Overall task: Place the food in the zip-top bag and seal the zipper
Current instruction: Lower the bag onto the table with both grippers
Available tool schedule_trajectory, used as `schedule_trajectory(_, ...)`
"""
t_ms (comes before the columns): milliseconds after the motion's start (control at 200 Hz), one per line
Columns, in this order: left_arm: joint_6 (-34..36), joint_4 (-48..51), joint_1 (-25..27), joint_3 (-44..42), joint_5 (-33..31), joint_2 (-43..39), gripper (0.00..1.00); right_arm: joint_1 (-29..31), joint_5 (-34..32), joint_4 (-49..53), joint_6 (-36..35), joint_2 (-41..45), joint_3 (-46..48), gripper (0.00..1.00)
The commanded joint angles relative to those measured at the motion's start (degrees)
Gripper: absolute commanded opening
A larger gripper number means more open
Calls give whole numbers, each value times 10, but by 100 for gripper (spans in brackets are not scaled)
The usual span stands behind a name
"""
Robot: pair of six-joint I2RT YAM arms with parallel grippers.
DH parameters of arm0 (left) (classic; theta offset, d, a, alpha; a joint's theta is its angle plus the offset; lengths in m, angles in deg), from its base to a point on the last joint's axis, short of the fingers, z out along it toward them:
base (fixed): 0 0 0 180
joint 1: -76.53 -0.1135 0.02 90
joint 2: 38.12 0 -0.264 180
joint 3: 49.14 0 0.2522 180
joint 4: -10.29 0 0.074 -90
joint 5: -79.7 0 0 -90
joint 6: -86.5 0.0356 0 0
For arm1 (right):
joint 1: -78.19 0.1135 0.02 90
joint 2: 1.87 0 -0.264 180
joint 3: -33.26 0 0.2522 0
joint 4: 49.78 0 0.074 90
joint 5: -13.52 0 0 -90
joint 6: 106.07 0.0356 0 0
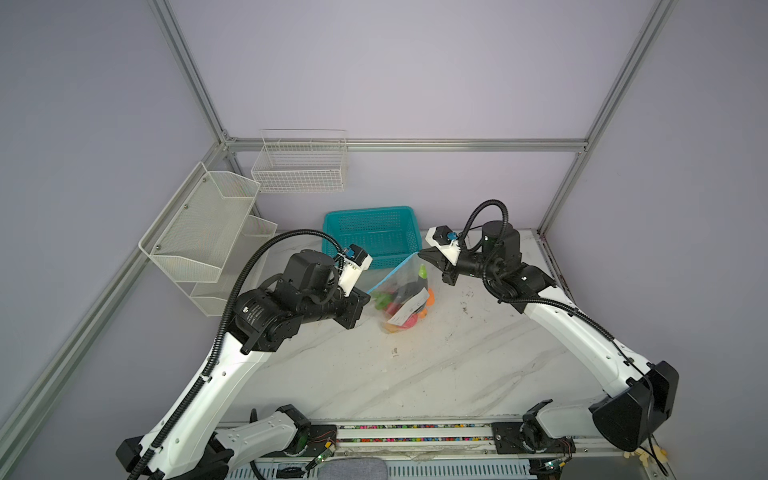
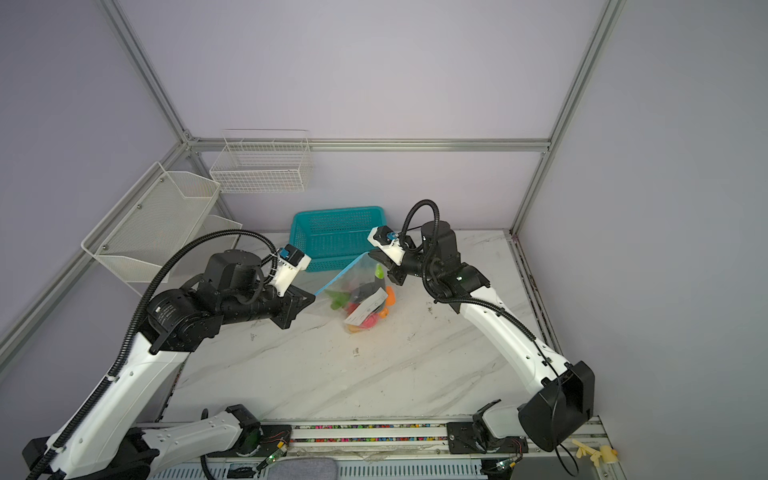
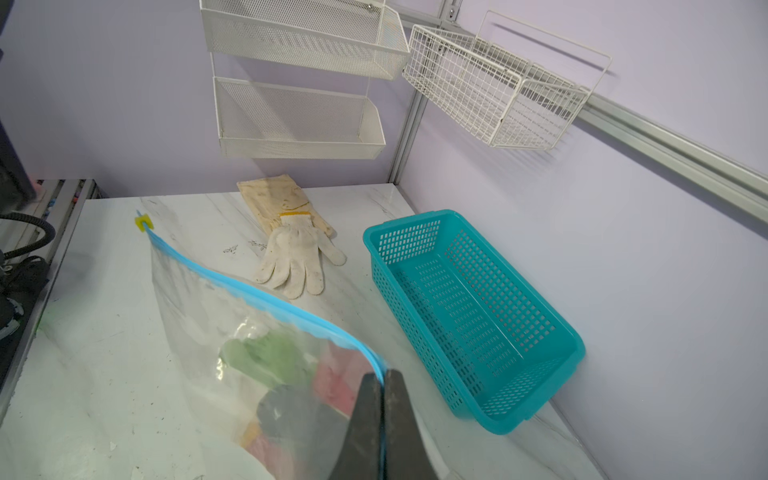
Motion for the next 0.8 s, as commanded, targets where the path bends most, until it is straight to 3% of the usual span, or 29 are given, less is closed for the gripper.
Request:
schedule_trajectory(0, -3, -5, -2, -9, 18, -26, 0, 14, -30, -1, 23, 43, 7, 0)
schedule_trajectory(20, -2, -5, -3, -12, 17, -29, 0, 18, -31, -2, 27, 48, 11, 0)
schedule_trajectory(75, 4, -6, -3, -19, 12, -37, 21, 28, -40, 2, 33, 62, 15, 0)
schedule_trajectory(155, 21, -7, -3, -22, 5, -40, 40, 42, -51, 20, 42, 77, 14, 0)
schedule_trajectory(225, 37, -16, -3, -19, -4, -37, 64, 54, -58, 33, 56, 91, 14, 0)
schedule_trajectory(320, 58, -25, -2, -19, 2, -31, 79, 70, -69, 58, 79, 110, 13, 0)
schedule_trajectory(570, 65, -43, -2, -74, 128, -39, 90, 101, -106, 117, 187, 146, 13, 0)
schedule_trajectory(795, 38, -105, -3, -164, 172, -59, 92, 103, -136, 73, 257, 131, 100, 0)
